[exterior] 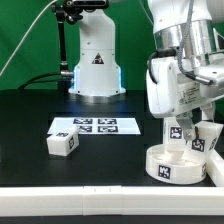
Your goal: Assemble stool
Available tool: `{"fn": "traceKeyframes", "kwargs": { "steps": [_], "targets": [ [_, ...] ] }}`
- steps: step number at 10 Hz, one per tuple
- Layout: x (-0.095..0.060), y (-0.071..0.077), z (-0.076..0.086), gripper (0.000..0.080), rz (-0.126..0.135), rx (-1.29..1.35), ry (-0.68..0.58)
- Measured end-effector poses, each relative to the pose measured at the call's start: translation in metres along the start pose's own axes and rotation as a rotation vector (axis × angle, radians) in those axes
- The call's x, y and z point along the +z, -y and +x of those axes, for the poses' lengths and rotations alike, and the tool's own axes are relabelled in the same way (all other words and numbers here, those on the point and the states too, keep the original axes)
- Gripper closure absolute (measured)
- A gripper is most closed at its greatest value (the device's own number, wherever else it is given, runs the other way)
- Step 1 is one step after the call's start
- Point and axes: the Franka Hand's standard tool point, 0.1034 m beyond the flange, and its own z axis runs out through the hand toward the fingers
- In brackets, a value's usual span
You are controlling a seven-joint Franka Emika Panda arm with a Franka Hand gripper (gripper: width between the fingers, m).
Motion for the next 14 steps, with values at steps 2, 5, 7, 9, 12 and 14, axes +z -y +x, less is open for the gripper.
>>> {"fn": "traceKeyframes", "kwargs": {
  "steps": [2, 5, 7, 9, 12, 14],
  "targets": [
    [-0.007, 0.000, 0.001, 0.0165, -0.042, -0.086, -0.008],
    [-0.027, 0.031, 0.009, 0.0152, -0.048, -0.278, 0.002],
    [-0.027, 0.035, 0.007, 0.0150, -0.048, -0.306, 0.004],
    [-0.027, 0.035, 0.008, 0.0150, -0.049, -0.306, 0.002],
    [-0.027, 0.045, 0.029, 0.0150, -0.095, -0.554, -0.021],
    [-0.030, 0.062, 0.046, 0.0150, -0.100, -0.726, -0.024]
  ]
}}
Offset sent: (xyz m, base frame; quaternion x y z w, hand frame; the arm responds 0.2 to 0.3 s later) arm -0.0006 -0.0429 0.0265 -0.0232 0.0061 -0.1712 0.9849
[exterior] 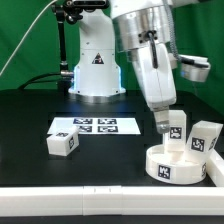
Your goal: Assemble stool
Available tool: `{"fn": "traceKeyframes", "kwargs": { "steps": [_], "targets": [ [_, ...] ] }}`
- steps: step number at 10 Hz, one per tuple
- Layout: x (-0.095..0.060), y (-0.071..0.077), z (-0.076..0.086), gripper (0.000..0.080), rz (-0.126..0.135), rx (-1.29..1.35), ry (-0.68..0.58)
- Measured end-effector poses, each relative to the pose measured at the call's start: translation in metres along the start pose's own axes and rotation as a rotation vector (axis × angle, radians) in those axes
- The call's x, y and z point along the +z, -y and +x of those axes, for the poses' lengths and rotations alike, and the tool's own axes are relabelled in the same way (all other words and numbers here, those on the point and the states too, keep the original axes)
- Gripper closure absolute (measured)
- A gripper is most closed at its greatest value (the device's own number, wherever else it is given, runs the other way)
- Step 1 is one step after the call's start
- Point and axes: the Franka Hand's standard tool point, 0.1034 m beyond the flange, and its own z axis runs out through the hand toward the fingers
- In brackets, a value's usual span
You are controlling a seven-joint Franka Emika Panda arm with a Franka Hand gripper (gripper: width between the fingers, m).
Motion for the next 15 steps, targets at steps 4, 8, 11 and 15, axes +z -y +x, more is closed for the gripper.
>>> {"fn": "traceKeyframes", "kwargs": {
  "steps": [4, 8, 11, 15],
  "targets": [
    [0.000, 0.001, 0.005, 0.0150, -0.003, -0.097, -0.009],
    [0.005, -0.004, 0.013, 0.0150, -0.067, -0.705, -0.080],
    [0.005, -0.003, 0.016, 0.0150, -0.155, -1.105, -0.088],
    [0.005, -0.003, 0.022, 0.0150, -0.174, -1.392, -0.091]
  ]
}}
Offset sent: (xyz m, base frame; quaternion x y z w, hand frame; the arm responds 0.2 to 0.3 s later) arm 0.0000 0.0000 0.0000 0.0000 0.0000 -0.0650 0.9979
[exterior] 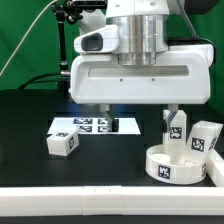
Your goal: Assemble stool
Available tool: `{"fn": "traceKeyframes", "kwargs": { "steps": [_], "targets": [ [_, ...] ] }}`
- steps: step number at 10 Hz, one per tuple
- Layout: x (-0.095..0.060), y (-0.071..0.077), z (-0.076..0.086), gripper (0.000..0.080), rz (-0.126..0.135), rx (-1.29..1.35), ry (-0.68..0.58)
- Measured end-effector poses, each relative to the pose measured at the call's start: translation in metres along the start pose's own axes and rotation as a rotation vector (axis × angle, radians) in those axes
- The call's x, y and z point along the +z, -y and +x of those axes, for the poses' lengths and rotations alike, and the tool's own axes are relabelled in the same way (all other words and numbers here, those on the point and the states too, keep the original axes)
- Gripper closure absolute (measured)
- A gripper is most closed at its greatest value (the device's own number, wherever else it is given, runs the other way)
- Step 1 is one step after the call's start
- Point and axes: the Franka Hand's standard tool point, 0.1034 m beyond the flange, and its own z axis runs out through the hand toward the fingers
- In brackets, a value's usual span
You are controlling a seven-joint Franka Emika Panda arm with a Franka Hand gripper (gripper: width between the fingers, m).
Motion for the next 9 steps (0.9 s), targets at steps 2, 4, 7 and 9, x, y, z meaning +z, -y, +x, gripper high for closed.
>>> {"fn": "traceKeyframes", "kwargs": {
  "steps": [2, 4, 7, 9],
  "targets": [
    [0.009, -0.025, -0.009, 0.0150, -0.038, -0.071, -0.031],
    [0.017, -0.074, -0.020, 0.0150, -0.052, -0.045, -0.013],
    [0.019, -0.104, -0.023, 0.0150, -0.058, -0.009, -0.011],
    [0.020, -0.105, -0.024, 0.0150, -0.058, -0.008, -0.010]
  ]
}}
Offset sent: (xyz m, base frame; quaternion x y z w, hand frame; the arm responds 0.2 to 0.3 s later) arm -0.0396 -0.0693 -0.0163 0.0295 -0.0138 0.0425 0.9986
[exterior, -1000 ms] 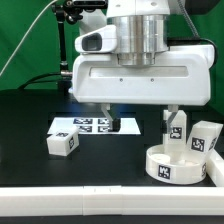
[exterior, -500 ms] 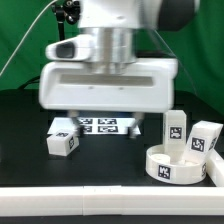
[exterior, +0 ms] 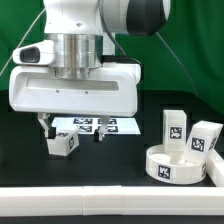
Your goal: Assemble stool
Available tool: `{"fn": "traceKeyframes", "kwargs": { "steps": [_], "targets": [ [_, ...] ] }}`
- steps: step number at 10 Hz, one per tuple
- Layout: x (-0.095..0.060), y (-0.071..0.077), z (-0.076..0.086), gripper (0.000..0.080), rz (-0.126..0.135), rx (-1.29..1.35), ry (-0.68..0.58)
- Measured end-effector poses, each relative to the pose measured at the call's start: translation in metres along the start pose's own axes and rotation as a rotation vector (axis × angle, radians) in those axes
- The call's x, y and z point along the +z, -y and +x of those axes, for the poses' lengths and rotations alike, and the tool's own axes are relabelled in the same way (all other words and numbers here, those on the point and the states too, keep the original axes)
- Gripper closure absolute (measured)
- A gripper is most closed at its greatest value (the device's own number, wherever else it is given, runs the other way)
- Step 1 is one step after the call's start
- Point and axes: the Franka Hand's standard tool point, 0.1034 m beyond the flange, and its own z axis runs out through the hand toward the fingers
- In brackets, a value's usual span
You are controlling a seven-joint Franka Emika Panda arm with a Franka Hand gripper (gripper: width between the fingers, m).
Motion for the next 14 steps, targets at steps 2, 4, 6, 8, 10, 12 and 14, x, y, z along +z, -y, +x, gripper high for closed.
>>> {"fn": "traceKeyframes", "kwargs": {
  "steps": [2, 4, 6, 8, 10, 12, 14],
  "targets": [
    [0.001, -0.005, -0.002, 0.0150, 0.005, 0.017, 0.008],
    [0.006, -0.036, -0.014, 0.0150, 0.035, 0.133, 0.072],
    [0.005, -0.048, -0.016, 0.0150, 0.047, 0.165, 0.095],
    [0.007, -0.045, -0.020, 0.0150, 0.056, 0.159, 0.127],
    [0.007, -0.043, -0.026, 0.0150, 0.074, 0.163, 0.183],
    [0.012, -0.049, -0.029, 0.0150, 0.116, 0.185, 0.360],
    [0.016, -0.048, -0.036, 0.0150, 0.143, 0.189, 0.486]
  ]
}}
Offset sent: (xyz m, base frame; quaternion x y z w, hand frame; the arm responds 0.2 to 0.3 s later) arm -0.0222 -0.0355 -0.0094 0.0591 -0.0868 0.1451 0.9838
